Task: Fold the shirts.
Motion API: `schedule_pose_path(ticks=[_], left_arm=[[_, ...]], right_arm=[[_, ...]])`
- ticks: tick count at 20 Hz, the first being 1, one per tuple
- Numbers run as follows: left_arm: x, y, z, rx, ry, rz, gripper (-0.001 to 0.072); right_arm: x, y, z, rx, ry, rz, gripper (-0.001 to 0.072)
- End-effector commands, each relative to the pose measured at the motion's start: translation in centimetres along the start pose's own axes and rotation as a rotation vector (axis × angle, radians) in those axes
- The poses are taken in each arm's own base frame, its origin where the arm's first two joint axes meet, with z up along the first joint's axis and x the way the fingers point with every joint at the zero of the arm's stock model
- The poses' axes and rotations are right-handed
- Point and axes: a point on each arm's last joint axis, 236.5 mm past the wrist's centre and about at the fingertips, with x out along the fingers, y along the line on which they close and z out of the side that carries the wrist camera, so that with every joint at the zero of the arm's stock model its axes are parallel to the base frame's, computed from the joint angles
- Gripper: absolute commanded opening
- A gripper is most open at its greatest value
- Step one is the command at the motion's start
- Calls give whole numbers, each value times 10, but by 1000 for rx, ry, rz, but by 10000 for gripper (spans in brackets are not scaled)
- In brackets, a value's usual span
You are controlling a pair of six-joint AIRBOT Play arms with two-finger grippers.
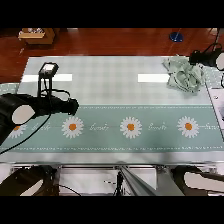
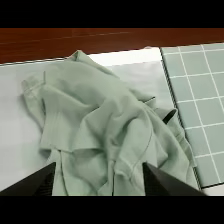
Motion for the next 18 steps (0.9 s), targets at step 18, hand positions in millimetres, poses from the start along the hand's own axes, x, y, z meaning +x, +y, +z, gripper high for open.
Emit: schedule_pose_path(ticks=[18], left_arm=[[0,0,0,0,0,0,711]], right_arm=[[124,-34,-77,381,220,210,607]])
